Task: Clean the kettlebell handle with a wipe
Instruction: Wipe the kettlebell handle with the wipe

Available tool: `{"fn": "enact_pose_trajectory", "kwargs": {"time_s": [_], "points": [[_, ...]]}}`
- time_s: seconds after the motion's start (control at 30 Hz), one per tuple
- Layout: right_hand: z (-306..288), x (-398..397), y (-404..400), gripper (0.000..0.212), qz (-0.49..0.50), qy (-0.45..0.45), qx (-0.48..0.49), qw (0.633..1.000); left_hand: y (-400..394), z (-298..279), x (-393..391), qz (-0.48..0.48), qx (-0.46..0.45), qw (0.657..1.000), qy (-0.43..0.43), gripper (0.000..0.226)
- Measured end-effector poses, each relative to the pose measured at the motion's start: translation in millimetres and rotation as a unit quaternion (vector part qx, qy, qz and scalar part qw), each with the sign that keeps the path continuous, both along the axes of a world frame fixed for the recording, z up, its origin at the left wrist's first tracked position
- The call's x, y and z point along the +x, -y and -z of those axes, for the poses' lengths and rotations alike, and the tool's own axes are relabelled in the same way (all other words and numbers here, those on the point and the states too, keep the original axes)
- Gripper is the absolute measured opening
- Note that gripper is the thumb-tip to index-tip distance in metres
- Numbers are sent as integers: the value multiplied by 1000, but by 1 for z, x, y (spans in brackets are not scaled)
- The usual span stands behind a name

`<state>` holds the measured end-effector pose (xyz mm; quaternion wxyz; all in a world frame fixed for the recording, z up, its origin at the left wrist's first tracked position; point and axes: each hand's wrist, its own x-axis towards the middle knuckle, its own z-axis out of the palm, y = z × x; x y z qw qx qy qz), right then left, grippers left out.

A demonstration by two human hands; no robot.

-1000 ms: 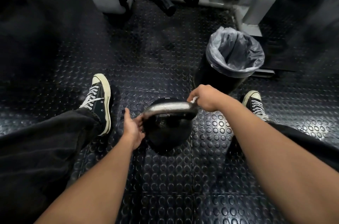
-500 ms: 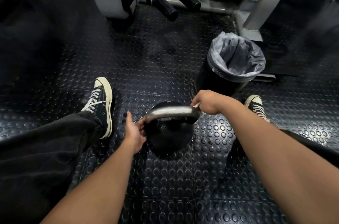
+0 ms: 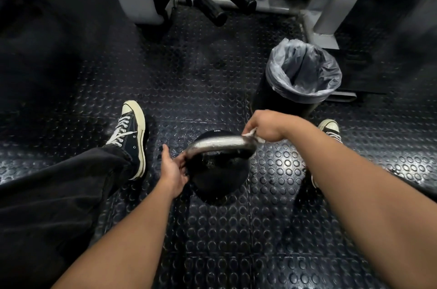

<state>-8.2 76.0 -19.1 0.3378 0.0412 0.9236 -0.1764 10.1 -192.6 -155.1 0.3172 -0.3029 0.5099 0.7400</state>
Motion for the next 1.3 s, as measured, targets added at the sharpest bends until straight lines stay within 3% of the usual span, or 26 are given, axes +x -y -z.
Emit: {"fn": "enact_pose_trajectory", "kwargs": {"time_s": [0.1, 0.67, 1.13, 1.3], "points": [[-3, 0, -8, 44, 15, -5, -12, 1000, 0, 1, 0, 5, 0, 1000, -3, 89], [11, 1, 0, 56, -20, 9, -1, 1000, 2, 3, 0, 8, -10, 1000, -4, 92], [17, 45, -4, 61, 114, -66, -45, 990, -3, -3, 3, 12, 1, 1000, -10, 89], [16, 69, 6, 52, 194, -111, -66, 973, -4, -2, 2, 7, -4, 1000, -7, 86]]}}
